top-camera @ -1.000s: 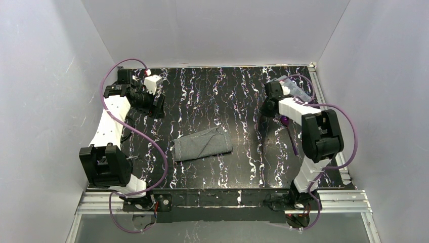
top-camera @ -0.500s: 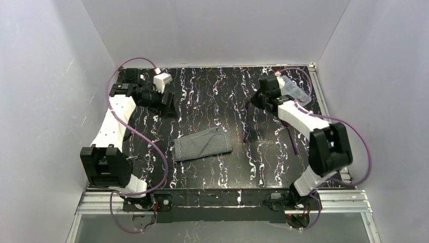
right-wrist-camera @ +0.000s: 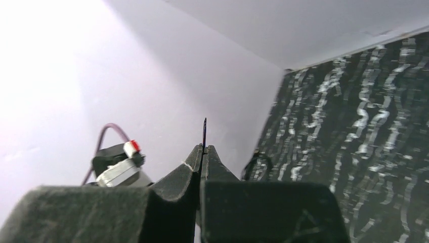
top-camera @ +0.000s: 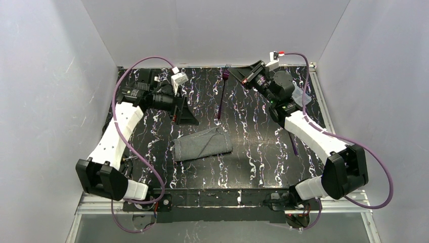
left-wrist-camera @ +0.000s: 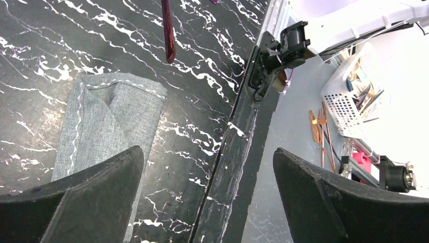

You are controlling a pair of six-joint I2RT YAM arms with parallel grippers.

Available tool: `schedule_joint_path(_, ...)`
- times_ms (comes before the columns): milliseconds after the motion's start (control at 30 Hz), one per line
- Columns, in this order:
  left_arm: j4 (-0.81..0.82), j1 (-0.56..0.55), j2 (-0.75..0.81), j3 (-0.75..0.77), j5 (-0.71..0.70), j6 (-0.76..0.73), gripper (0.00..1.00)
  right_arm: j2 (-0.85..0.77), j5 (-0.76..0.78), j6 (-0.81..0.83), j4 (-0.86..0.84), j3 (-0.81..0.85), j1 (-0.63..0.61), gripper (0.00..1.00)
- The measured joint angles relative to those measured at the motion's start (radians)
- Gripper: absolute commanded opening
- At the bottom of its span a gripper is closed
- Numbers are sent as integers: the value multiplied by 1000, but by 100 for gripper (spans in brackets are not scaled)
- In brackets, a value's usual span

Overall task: Fold the napkin into a case and place the utensils inside
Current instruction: Pass from the right arm to the left

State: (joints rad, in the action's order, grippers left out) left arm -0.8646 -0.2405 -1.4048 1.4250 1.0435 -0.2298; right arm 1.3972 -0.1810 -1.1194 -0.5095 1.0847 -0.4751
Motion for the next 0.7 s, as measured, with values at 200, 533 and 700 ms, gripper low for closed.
schedule_joint_path(200, 112, -1, 87, -60, 39, 65, 95, -2, -17, -103, -126, 5, -77, 1)
schedule_joint_path(533, 244, -6, 93, -63, 44, 130, 67, 60, -24, -262, -257, 19, -156, 1)
schedule_joint_path(700, 266, -12, 85, -93, 79, 143, 59, 83, -11, -281, -290, 28, -180, 1)
